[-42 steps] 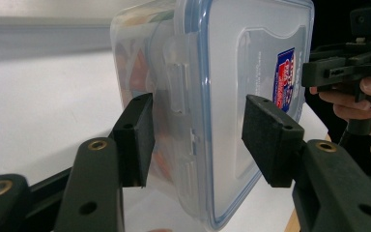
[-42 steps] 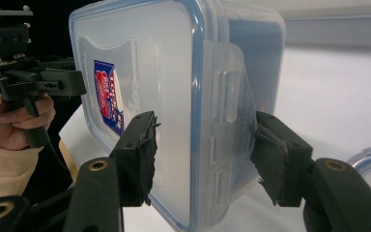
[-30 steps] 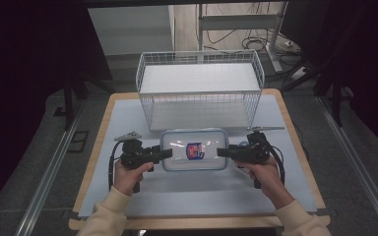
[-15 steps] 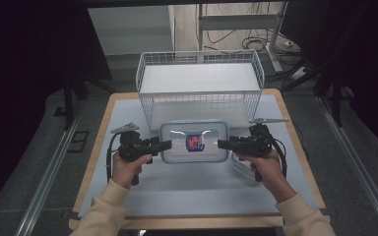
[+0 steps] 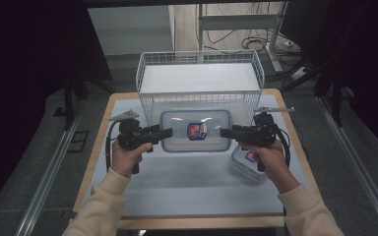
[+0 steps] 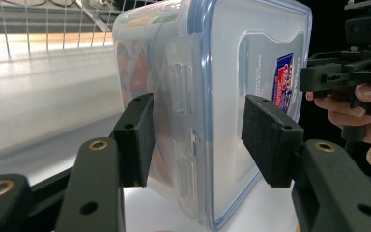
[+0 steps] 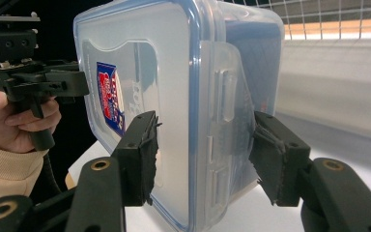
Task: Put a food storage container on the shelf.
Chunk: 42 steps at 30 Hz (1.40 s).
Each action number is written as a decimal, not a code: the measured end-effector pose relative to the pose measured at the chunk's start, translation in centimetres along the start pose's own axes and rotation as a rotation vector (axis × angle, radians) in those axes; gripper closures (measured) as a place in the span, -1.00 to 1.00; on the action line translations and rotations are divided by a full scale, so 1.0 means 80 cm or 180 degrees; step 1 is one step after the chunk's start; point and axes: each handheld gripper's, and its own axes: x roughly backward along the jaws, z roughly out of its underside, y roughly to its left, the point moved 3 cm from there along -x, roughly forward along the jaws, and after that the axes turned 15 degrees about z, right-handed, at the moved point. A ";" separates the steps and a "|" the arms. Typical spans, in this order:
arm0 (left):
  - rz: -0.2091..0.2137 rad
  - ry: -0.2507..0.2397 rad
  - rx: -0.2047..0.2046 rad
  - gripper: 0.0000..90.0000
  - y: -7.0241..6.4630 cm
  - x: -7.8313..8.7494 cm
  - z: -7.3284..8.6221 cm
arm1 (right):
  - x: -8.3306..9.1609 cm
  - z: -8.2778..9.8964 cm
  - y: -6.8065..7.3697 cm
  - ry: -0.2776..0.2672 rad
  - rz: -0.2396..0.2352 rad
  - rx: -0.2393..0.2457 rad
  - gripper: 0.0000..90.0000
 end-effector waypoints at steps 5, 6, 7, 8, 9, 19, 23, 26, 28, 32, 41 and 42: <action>-0.0001 -0.0017 -0.0034 0.05 -0.002 -0.002 -0.014 | 0.005 -0.012 -0.001 -0.0058 0.0008 0.0016 0.01; 0.0000 -0.0023 -0.0070 0.05 -0.004 -0.003 -0.023 | 0.007 -0.018 -0.001 -0.0081 0.0011 0.0027 0.01; 0.0000 -0.0023 -0.0070 0.05 -0.004 -0.003 -0.023 | 0.007 -0.018 -0.001 -0.0081 0.0011 0.0027 0.01; -0.0002 -0.0014 -0.0100 0.05 -0.006 -0.003 -0.030 | 0.010 -0.024 -0.001 -0.0102 0.0013 0.0039 0.01; -0.0001 -0.0017 -0.0128 0.05 -0.006 -0.004 -0.034 | 0.011 -0.028 -0.002 -0.0123 0.0016 0.0048 0.01; 0.0012 -0.0088 -0.0223 0.05 -0.009 -0.005 -0.069 | 0.021 -0.063 -0.001 -0.0252 0.0036 0.0118 0.01; 0.0016 -0.0109 -0.0259 0.05 -0.009 -0.004 -0.085 | 0.023 -0.079 0.000 -0.0298 0.0039 0.0161 0.01; 0.0017 -0.0119 -0.0284 0.05 -0.007 -0.003 -0.099 | 0.024 -0.094 0.001 -0.0329 0.0051 0.0182 0.01; 0.0014 -0.0149 -0.0290 0.05 -0.006 -0.003 -0.105 | 0.023 -0.100 0.000 -0.0341 0.0048 0.0178 0.01; 0.0014 -0.0169 -0.0296 0.05 -0.002 -0.005 -0.115 | 0.021 -0.112 -0.001 -0.0355 0.0040 0.0195 0.01; 0.0012 -0.0170 -0.0295 0.05 0.008 -0.009 -0.131 | 0.014 -0.130 -0.009 -0.0333 0.0040 0.0179 0.01; 0.0017 -0.0173 -0.0291 0.05 0.011 -0.011 -0.137 | 0.013 -0.134 -0.010 -0.0342 0.0047 0.0190 0.01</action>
